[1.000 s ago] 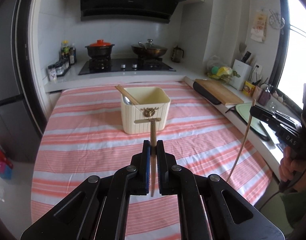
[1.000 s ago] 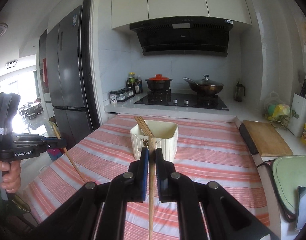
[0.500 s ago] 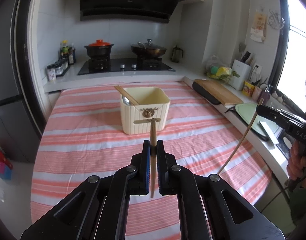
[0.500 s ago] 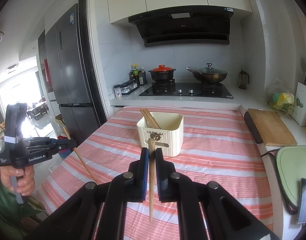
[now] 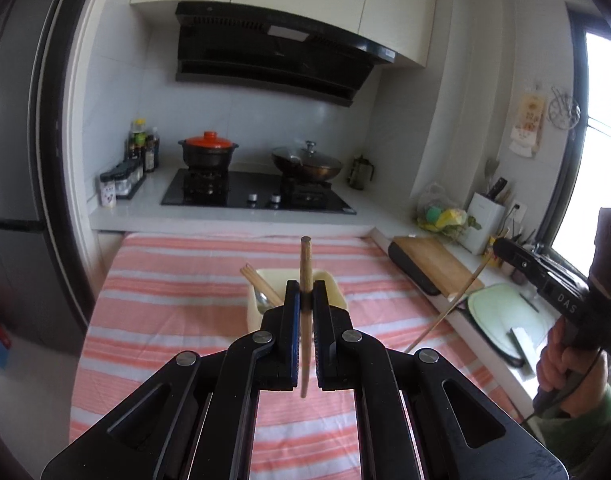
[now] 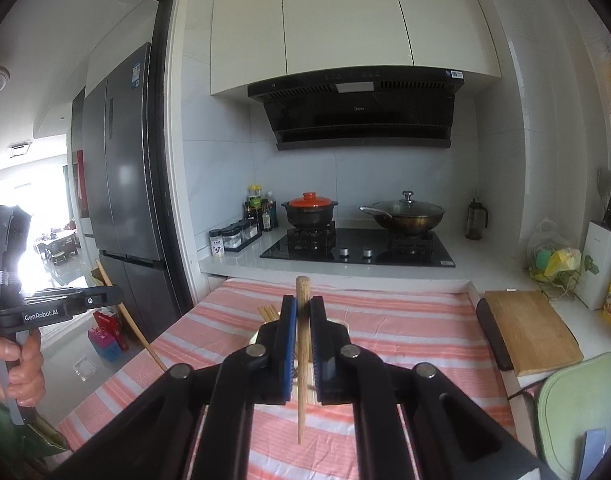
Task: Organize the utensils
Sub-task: 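Lift both chopsticks upright and lower them into the cream holder, then open both grippers, releasing the chopsticks into the holder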
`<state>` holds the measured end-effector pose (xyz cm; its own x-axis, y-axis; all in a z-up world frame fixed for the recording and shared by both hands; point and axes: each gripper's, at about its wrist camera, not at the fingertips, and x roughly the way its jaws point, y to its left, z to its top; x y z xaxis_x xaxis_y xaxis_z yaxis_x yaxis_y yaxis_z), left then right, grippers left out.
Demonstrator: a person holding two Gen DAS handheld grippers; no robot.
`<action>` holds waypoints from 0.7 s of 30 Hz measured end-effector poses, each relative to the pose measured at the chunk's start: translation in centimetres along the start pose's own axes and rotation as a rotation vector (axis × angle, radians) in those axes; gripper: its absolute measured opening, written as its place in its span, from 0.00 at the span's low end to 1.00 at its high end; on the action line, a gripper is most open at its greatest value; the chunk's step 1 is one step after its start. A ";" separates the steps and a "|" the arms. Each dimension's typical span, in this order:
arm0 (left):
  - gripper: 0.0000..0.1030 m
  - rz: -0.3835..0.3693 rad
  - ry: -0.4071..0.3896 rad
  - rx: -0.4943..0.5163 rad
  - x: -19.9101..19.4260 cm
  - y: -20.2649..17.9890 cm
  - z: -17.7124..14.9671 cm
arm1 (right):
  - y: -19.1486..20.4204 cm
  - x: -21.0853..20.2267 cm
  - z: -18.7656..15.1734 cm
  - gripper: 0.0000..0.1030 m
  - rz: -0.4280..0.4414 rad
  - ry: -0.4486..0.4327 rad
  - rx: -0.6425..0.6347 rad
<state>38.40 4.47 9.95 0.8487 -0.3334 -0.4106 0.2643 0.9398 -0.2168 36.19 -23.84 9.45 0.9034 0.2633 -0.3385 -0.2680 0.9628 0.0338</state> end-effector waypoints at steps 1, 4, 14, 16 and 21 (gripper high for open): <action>0.04 0.005 -0.023 0.000 0.3 0.0 1.1 | 0.0 0.7 1.0 0.07 0.000 -0.017 -0.010; 0.04 0.017 -0.080 -0.012 1.9 0.1 4.2 | 0.1 3.4 3.7 0.07 -0.010 -0.058 -0.048; 0.04 0.073 0.014 -0.073 14.6 2.9 6.7 | -0.6 17.5 4.6 0.07 -0.023 -0.001 -0.136; 0.04 0.080 0.082 -0.098 17.7 3.7 5.4 | -1.1 20.9 3.2 0.07 -0.021 0.083 -0.152; 0.04 0.107 0.212 -0.134 23.4 5.4 2.1 | -2.5 26.9 -0.6 0.07 0.025 0.255 -0.105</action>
<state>60.65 1.87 0.98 0.7500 -0.2542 -0.6107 0.1032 0.9569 -0.2716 61.00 -19.22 -0.32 0.7862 0.2507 -0.5648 -0.3344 0.9412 -0.0479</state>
